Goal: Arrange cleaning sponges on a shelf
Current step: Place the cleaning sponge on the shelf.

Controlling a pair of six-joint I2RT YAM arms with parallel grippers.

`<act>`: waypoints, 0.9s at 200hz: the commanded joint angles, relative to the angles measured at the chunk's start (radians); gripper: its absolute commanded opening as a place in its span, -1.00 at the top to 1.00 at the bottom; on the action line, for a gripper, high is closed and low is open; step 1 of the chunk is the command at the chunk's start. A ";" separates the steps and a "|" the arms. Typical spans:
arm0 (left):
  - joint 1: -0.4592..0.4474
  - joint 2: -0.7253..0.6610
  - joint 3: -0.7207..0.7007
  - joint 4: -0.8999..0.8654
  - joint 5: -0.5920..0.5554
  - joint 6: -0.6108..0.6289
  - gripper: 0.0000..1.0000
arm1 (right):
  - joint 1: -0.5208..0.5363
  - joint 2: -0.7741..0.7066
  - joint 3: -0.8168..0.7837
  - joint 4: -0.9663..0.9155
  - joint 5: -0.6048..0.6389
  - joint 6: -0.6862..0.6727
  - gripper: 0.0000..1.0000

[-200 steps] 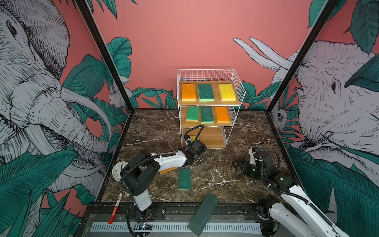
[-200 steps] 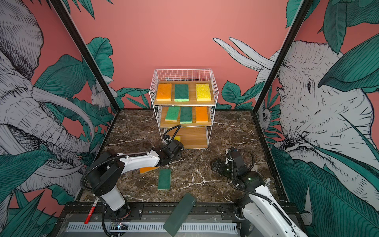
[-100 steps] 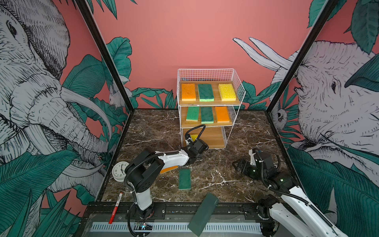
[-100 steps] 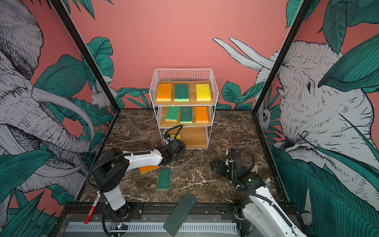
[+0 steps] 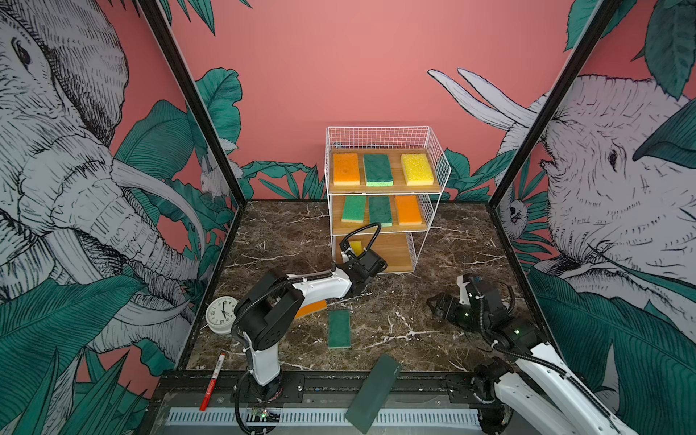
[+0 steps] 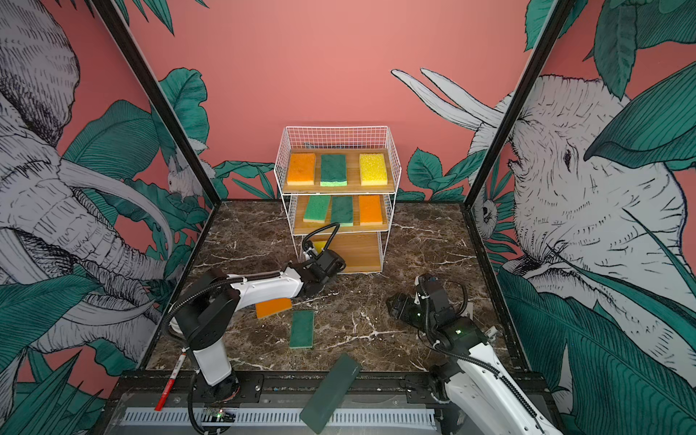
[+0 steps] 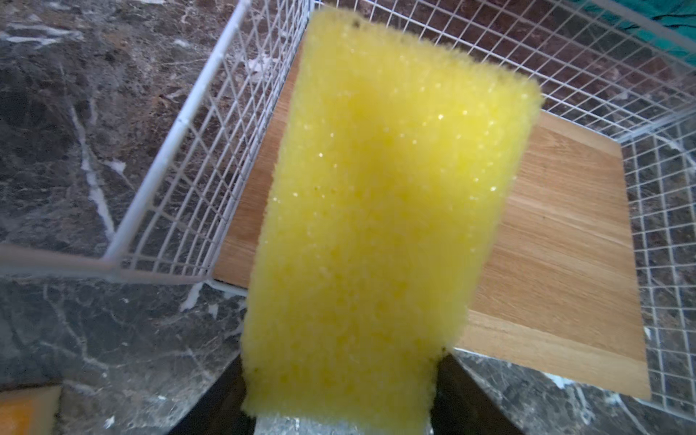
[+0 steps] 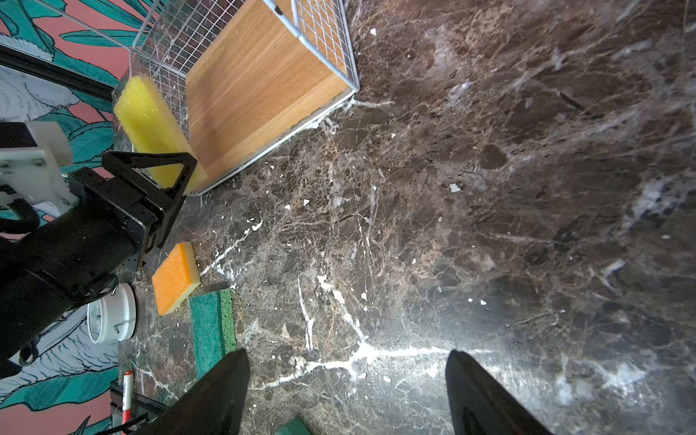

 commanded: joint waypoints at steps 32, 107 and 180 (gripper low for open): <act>0.008 0.030 0.051 -0.068 -0.026 -0.006 -0.38 | -0.002 -0.005 -0.015 0.032 -0.002 0.021 -0.68; 0.055 0.096 0.168 -0.217 0.008 0.031 -0.42 | 0.004 0.010 0.003 0.040 -0.027 0.013 -0.64; 0.058 0.110 0.184 -0.248 -0.030 0.079 -0.51 | 0.010 -0.019 -0.005 0.019 -0.010 0.020 -0.63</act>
